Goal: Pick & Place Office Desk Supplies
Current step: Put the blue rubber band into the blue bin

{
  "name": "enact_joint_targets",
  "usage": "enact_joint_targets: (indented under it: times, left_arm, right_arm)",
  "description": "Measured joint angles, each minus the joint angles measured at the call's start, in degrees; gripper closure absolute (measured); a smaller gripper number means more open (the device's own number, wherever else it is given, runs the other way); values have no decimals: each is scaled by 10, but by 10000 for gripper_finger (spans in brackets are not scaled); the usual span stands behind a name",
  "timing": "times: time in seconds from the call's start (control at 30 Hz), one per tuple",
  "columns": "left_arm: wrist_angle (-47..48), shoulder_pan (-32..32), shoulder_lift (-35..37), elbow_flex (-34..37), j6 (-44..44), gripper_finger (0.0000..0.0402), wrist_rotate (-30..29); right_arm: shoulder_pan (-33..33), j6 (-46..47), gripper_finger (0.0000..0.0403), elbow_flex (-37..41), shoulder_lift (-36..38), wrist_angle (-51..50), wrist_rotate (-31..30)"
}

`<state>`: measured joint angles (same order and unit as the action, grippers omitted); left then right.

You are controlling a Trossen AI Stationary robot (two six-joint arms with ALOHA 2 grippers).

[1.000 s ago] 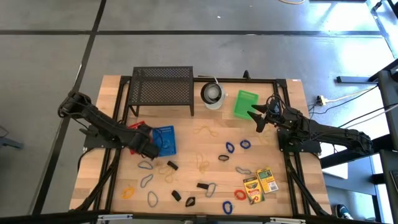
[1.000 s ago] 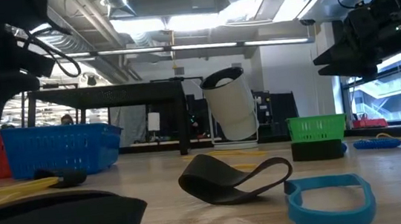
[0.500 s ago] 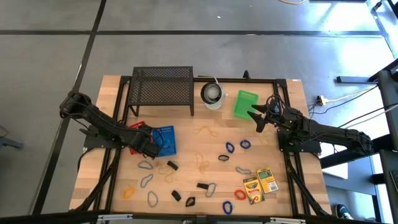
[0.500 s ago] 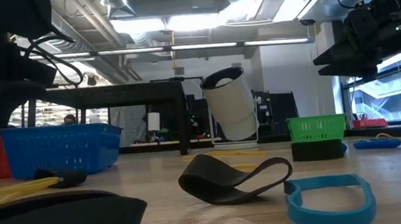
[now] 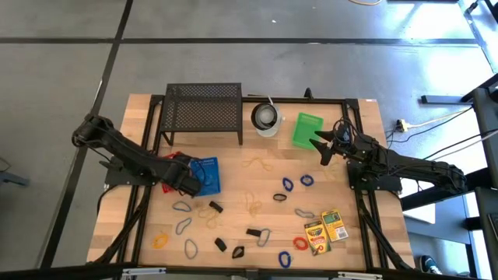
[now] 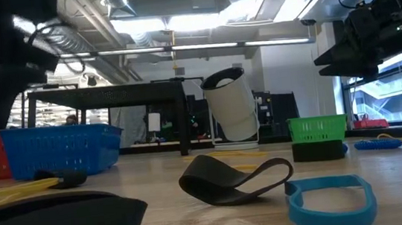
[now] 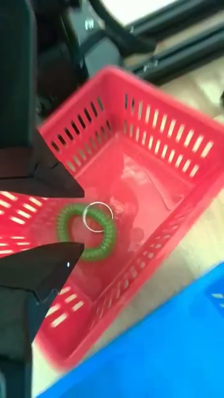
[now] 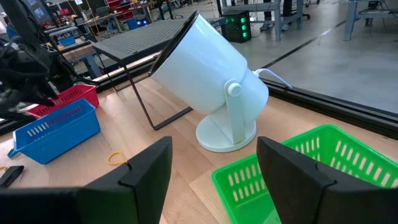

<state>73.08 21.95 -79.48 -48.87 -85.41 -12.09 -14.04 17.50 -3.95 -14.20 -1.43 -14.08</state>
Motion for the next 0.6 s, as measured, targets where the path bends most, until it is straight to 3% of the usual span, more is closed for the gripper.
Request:
enact_joint_targets:
  times: [0.17,0.4,0.6]
  left_arm:
    - [-14,1,0,-69,74,276,-2]
    - [-203,50,-4,-90,133,283,4]
    - [-262,116,-42,-87,56,280,49]
  right_arm:
    - [0,0,166,0,0,0,0]
    - [0,0,166,0,0,0,0]
    - [0,0,165,0,0,0,0]
